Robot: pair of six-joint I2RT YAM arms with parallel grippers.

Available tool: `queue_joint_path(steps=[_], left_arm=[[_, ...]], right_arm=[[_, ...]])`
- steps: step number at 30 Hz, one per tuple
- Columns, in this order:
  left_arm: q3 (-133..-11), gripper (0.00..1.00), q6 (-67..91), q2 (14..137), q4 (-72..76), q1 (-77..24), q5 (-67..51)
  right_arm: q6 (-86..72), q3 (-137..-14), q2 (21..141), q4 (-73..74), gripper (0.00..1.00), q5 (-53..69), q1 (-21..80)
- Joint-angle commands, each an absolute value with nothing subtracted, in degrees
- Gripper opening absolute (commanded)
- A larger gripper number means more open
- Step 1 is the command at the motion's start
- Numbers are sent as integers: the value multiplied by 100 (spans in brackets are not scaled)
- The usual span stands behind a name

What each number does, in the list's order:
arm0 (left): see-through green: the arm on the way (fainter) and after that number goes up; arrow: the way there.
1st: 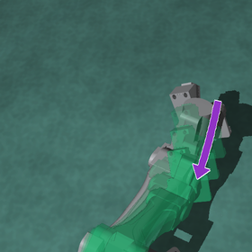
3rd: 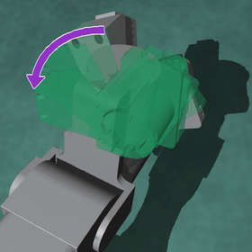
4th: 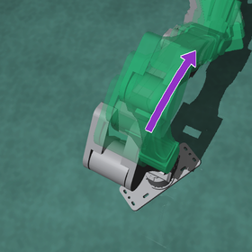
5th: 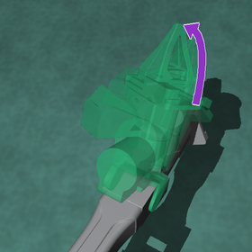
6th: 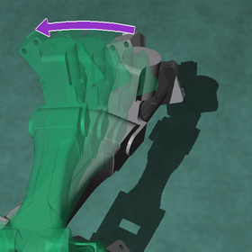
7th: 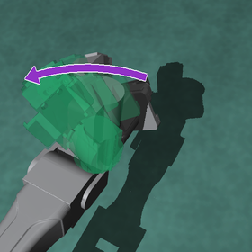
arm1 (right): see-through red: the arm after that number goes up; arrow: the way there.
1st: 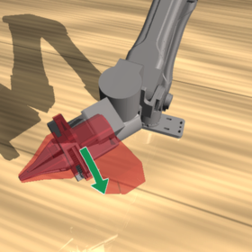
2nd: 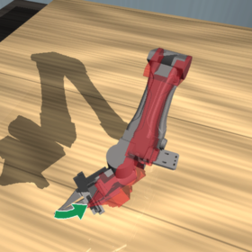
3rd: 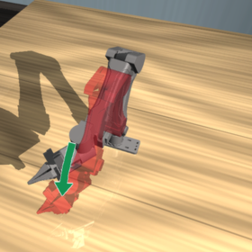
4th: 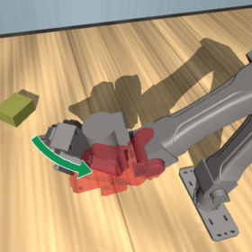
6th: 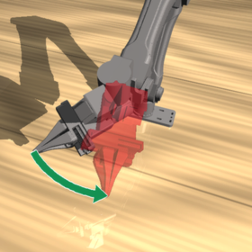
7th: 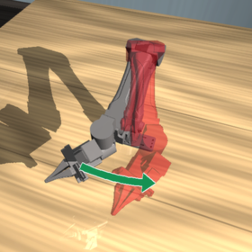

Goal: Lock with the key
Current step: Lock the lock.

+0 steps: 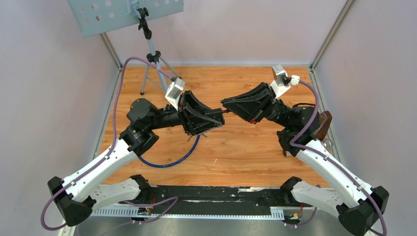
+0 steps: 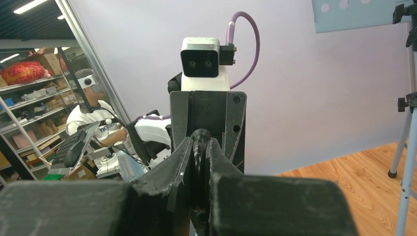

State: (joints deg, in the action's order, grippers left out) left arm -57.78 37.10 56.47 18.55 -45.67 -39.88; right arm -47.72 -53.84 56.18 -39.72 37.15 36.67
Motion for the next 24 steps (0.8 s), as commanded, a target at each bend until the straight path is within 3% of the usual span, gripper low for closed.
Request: queue_joint_path(steps=[1,2,4,7,9,12,24], left_arm=[[-5881,47,3749,5565,2219,-4605,-4033],[-5880,46,3755,5573,2227,-4605,-4025],[-5866,35,3797,5592,2280,-4605,-4039],[-5854,28,3821,5596,2306,-4606,-4020],[-5846,32,3830,5598,2326,-4606,-4012],[-5851,47,3853,5601,2369,-4605,-4025],[-5832,51,3938,5689,2439,-4605,-4053]], right_arm=[[-4861,-5423,5555,-4585,0,3392,3637],[-4876,-5423,5555,-4594,0,3378,3634],[-4898,-5398,5555,-4634,0,3376,3638],[-4897,-5390,5570,-4649,0,3395,3639],[-4904,-5380,5581,-4666,0,3397,3634],[-4945,-5349,5605,-4716,0,3393,3638],[-5027,-5318,5642,-4826,0,3374,3639]])
